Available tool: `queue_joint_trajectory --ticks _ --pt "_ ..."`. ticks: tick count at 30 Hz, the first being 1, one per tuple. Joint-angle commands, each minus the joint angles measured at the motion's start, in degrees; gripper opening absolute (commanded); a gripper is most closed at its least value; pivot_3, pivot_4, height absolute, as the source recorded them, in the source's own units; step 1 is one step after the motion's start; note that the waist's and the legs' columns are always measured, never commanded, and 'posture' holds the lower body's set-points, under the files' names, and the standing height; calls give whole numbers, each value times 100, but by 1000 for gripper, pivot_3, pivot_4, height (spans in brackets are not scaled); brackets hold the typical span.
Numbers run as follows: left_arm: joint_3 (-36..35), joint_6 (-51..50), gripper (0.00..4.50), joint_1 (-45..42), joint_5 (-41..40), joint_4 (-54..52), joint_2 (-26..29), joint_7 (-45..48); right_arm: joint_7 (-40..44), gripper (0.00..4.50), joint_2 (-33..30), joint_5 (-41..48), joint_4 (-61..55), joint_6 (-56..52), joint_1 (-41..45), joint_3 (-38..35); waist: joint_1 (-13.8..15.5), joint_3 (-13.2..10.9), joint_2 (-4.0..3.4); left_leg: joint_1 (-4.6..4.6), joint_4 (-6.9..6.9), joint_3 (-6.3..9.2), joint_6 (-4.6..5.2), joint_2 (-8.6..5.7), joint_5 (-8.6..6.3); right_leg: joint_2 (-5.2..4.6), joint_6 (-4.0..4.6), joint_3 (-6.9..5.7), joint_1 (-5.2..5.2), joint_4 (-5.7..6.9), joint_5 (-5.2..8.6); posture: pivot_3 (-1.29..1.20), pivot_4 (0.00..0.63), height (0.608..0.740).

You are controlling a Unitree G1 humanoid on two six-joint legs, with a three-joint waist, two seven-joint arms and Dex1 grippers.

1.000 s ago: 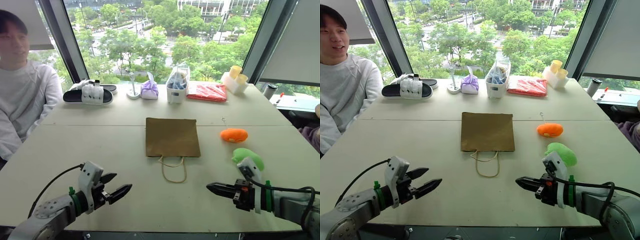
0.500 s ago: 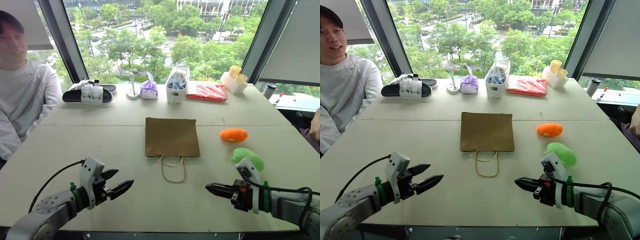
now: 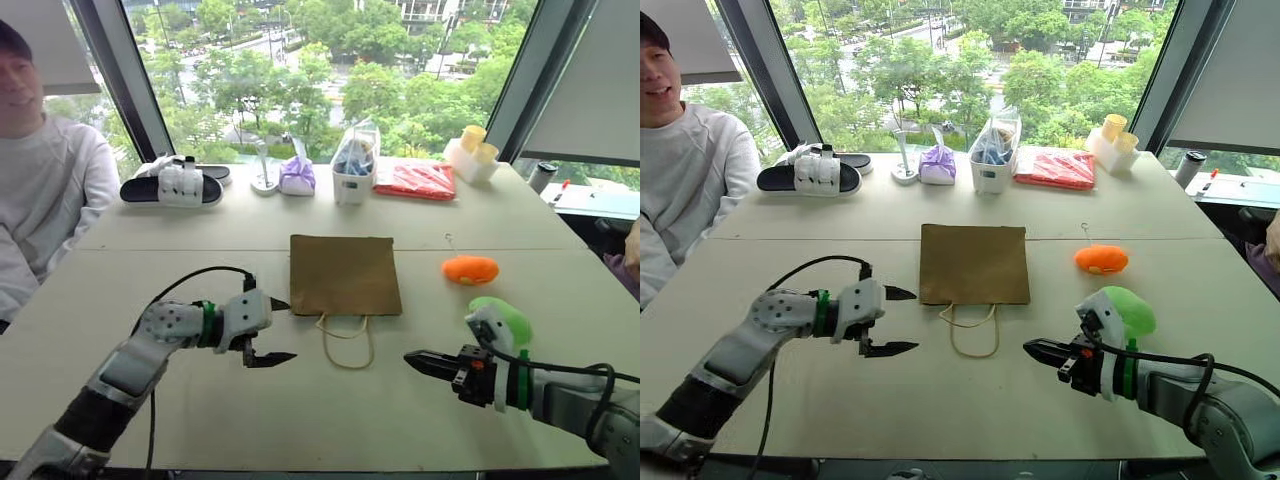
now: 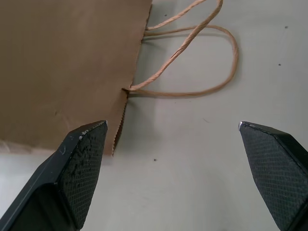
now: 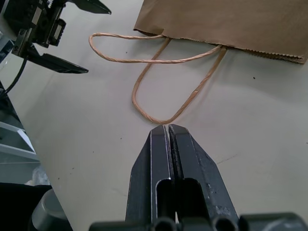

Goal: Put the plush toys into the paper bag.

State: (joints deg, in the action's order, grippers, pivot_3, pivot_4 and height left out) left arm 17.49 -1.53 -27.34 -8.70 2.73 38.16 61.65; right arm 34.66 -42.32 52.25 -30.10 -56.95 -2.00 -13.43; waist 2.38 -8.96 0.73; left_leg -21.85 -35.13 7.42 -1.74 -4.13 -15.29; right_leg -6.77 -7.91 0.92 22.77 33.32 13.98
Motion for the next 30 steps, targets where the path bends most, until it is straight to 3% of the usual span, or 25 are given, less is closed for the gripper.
queue_joint_trajectory --ticks 1,7,8,12,17,22,30 --pt "180 717 4457 -603 293 883 -540 114 -209 0 192 27 -370 116 -129 8 13 0 1 -4 -5 3 -3 -3 2 0 0 -4 -4 0 0 0 150 740" --pt "273 1628 4457 -1325 503 2276 -1238 430 -514 0 448 14 -617 193 -314 69 -46 -1 6 4 -22 3 -4 -5 4 1 -22 -3 -11 9 -13 0 150 740" --pt "244 1680 4221 -1392 459 2387 -1326 489 -561 0 482 11 -642 207 -339 73 -44 -1 6 10 -21 1 -4 -5 4 1 -23 -3 -14 14 -13 0 150 740" --pt "193 1844 2653 -1534 382 2534 -1457 792 -689 0 580 0 -714 252 -401 110 -42 -2 7 21 -20 2 -4 -4 4 6 -24 -4 -17 28 -13 0 150 740" --pt "83 1620 41 -1607 243 2414 -1570 921 -797 0 681 -39 -724 325 -396 264 -31 -2 7 33 -21 3 -4 -4 4 6 -24 -4 -29 32 -13 0 150 740" --pt "-336 492 41 -1839 -64 2353 -1975 351 -1029 0 950 -237 -632 497 4 579 -34 -5 12 36 -35 6 -3 -4 4 7 -26 -4 -29 58 -12 0 150 740" --pt "-1174 -2038 41 -2304 -1297 1498 -2451 -201 -1587 0 1606 -1513 -247 1280 654 1346 -169 -4 12 39 -58 24 -6 -6 6 15 -32 -6 -32 86 -8 0 150 740"
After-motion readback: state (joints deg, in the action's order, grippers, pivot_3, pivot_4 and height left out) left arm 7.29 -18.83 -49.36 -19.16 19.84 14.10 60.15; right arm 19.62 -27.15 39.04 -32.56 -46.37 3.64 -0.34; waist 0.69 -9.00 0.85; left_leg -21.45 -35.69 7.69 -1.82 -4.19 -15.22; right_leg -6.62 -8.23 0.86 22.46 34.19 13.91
